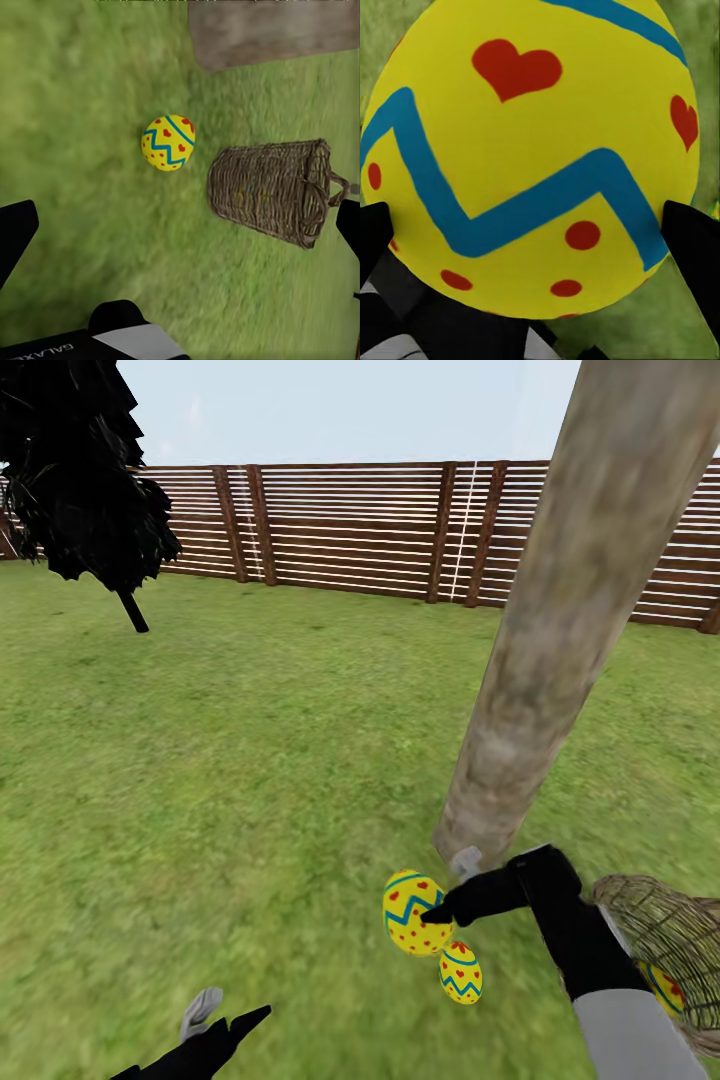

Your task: Take the three Easter eggs out of the wicker basket on the lawn in the garden, then place them on the lawn next to a single tree (choose any tree) so that all three eggs are next to the same tree and none are left in the basket.

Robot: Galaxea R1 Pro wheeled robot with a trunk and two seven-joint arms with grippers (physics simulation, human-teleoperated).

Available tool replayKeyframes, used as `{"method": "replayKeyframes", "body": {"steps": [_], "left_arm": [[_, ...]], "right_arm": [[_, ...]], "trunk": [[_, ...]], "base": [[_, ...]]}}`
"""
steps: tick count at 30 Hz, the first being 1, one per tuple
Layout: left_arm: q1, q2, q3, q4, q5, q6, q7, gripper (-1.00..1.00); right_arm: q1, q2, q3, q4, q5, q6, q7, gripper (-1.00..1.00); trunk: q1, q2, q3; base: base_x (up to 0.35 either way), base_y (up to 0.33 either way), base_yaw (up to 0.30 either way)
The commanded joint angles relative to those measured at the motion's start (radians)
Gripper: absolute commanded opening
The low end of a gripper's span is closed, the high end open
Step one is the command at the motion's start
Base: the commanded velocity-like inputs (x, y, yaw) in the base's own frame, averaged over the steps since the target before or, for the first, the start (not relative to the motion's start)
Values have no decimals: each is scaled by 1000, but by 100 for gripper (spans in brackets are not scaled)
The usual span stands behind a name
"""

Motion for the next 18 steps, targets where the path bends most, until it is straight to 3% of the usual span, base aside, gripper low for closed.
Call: {"method": "replayKeyframes", "body": {"steps": [1, 7, 11, 14, 18], "left_arm": [[0, 0, 1, 0, 6, 8, -1, 100], [0, 0, 2, 0, 6, 8, -4, 100], [0, 0, 0, 0, 7, 7, -6, 100], [0, -2, -2, 0, 7, 3, -5, 100], [0, -10, -19, 0, 4, -10, 0, 100]], "right_arm": [[-1, 8, -3, 3, 9, -11, -3, -100], [-1, 42, -11, 86, -5, -184, -100, -100], [-1, 57, -8, 222, -31, -375, -280, -100], [-1, 65, -5, 271, -35, -414, -397, -100], [-1, 83, -6, 305, -37, -424, -454, -100]], "trunk": [[0, 0, -1], [15, -28, -13], [31, -56, -26], [42, -77, -35], [46, -84, -38]], "base": [[0, 0, 0], [0, 0, 0], [0, 0, 0], [0, 0, 0], [0, 0, 0]]}}
